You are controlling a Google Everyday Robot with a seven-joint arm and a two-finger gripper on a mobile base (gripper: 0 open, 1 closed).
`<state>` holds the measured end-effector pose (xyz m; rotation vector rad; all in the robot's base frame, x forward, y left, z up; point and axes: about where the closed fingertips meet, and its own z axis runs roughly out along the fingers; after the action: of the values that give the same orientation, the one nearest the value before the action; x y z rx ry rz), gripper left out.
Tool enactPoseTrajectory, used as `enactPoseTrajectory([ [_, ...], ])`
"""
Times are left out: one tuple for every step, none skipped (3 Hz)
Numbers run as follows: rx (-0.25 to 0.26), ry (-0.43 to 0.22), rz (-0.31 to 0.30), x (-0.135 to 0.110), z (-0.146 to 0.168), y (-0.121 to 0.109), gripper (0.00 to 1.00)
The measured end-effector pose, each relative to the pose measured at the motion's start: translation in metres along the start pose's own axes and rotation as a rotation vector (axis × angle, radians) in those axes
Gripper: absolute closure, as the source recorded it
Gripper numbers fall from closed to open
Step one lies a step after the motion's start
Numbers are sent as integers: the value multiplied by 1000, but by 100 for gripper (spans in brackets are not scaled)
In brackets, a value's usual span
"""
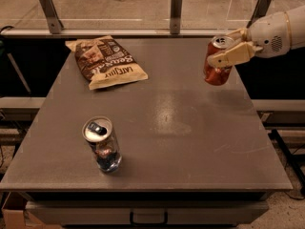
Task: Move coke can near redbull can
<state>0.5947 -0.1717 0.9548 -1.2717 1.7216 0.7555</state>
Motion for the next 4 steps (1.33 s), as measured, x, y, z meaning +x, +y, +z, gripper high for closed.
enactPoseTrajectory([
  [-53, -11, -20, -2, 19, 21, 100],
  [-182, -39, -67, -5, 65, 77, 100],
  [-299, -48, -93, 7, 109, 121, 100],
  [-358, -55, -123, 5, 127, 142, 100],
])
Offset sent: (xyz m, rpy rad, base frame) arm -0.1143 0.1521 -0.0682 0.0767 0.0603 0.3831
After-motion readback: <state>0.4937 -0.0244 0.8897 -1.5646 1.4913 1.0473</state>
